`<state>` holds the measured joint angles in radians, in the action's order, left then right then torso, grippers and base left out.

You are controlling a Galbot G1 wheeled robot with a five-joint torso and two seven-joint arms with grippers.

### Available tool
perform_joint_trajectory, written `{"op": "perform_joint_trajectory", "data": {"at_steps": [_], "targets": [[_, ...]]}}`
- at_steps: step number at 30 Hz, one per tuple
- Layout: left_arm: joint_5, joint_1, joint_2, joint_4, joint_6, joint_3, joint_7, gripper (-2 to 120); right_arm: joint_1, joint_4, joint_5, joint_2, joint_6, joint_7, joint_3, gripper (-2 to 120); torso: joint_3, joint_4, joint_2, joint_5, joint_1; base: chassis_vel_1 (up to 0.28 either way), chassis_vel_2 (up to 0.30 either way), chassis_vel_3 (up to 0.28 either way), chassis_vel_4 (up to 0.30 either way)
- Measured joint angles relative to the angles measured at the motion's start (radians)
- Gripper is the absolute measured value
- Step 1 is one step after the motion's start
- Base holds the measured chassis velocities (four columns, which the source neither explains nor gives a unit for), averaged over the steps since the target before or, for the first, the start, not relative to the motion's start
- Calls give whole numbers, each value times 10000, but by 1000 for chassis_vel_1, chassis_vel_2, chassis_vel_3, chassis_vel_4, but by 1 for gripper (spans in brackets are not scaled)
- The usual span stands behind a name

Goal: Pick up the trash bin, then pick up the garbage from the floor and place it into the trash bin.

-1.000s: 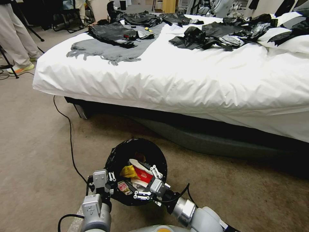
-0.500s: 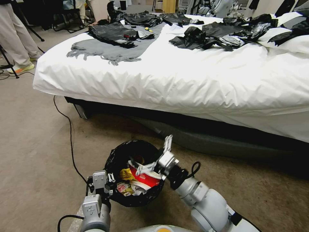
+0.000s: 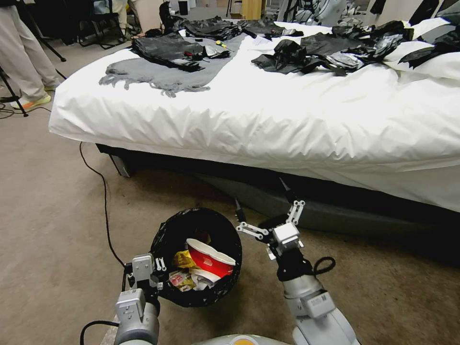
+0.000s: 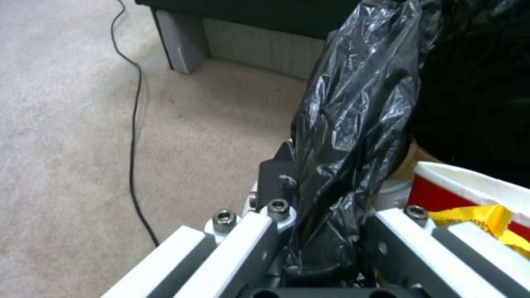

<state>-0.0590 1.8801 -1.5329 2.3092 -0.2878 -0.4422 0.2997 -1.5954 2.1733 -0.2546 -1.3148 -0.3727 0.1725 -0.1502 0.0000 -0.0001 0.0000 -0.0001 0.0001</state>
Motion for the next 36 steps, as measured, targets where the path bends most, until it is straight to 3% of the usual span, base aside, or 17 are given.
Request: {"op": "perform_joint_trajectory", "data": {"at_steps": [9, 18, 36], "targets": [[-23, 8, 2, 135, 24, 53, 4, 1, -186, -165, -42, -30, -96, 171, -309, 100, 0, 1, 0, 1, 0, 0, 0, 0, 0], [-93, 96, 50, 414, 74, 67, 4, 1, -221, -316, 907, -93, 482, 456, -405, 100, 0, 1, 0, 1, 0, 36, 37, 36, 32], [-135, 108, 71, 688, -61, -82, 4, 1, -318, -398, 674, -12, 233, 470, -548, 100, 0, 1, 0, 0, -1, 104, 102, 108, 104]]}}
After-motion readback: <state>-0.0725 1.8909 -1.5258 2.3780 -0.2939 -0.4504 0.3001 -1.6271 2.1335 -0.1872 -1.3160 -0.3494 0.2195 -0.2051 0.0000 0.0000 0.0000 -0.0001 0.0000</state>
